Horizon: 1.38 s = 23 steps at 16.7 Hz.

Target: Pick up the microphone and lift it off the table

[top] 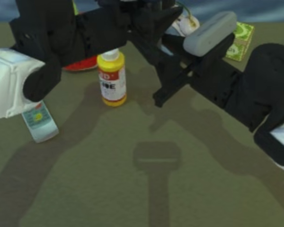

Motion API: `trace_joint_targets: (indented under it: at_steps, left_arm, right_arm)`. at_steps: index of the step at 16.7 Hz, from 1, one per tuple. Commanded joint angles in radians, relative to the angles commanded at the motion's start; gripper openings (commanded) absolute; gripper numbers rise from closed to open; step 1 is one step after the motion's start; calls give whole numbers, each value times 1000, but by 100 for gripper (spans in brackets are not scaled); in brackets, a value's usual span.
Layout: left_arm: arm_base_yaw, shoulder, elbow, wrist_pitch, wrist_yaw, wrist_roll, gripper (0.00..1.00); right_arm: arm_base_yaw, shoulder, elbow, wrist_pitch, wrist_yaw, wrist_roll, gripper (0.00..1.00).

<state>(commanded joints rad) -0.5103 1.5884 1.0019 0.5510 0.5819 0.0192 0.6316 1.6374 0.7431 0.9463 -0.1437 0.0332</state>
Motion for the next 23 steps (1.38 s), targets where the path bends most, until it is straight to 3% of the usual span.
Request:
trace_joint_targets:
  at_steps: [1, 14, 23]
  left_arm:
    - [0, 0, 0, 0, 0, 0, 0]
    - [0, 0, 0, 0, 0, 0, 0]
    - [0, 0, 0, 0, 0, 1, 0]
  right_arm:
    - [0, 0, 0, 0, 0, 0, 0]
    - [0, 0, 0, 0, 0, 0, 98]
    - [2, 0, 0, 0, 0, 0, 100]
